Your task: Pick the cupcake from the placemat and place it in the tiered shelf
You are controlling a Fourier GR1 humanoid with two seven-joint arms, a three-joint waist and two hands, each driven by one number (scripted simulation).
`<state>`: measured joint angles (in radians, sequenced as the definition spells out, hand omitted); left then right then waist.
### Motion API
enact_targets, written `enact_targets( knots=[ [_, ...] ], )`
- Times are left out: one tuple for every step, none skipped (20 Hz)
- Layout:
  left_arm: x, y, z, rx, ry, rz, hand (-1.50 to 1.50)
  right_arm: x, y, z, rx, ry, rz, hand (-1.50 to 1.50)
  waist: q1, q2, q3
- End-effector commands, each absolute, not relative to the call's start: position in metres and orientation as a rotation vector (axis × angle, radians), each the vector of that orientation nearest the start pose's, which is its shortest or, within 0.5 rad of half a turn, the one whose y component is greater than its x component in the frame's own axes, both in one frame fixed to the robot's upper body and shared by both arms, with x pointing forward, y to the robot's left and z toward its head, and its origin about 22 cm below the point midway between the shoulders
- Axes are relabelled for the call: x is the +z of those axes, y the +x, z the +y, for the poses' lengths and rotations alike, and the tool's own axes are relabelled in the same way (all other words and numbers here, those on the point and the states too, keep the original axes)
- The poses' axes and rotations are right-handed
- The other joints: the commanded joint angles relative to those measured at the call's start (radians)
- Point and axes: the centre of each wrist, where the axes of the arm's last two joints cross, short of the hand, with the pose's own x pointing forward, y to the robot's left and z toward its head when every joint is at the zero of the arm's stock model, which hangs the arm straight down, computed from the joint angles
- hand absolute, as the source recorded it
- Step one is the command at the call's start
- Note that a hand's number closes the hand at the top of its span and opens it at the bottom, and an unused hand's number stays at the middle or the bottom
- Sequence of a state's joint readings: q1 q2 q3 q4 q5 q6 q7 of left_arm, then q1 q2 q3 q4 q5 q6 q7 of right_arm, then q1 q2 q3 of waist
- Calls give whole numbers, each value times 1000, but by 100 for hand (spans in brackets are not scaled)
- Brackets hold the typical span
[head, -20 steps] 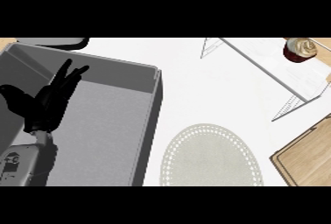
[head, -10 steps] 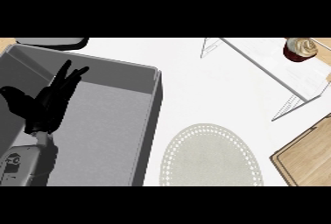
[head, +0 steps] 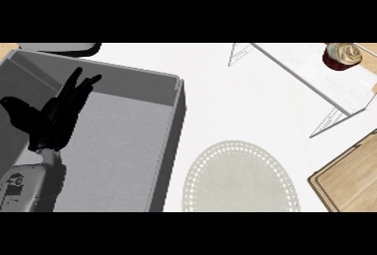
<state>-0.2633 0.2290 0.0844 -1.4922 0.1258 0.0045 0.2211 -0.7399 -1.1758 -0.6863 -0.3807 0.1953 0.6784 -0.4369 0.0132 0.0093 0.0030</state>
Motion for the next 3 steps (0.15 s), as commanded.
enact_targets(
  knots=[
    [67,297,285,-55,61,-1514,0,264,221,-619,313,-499,-1848,-150,1,-3,0],
    [62,297,286,-46,93,-1532,0,265,213,-622,345,-476,-1844,-150,-9,-5,0],
    [81,313,277,-64,91,-1553,0,253,229,-614,347,-513,-1849,-150,-1,0,1]
  ],
)
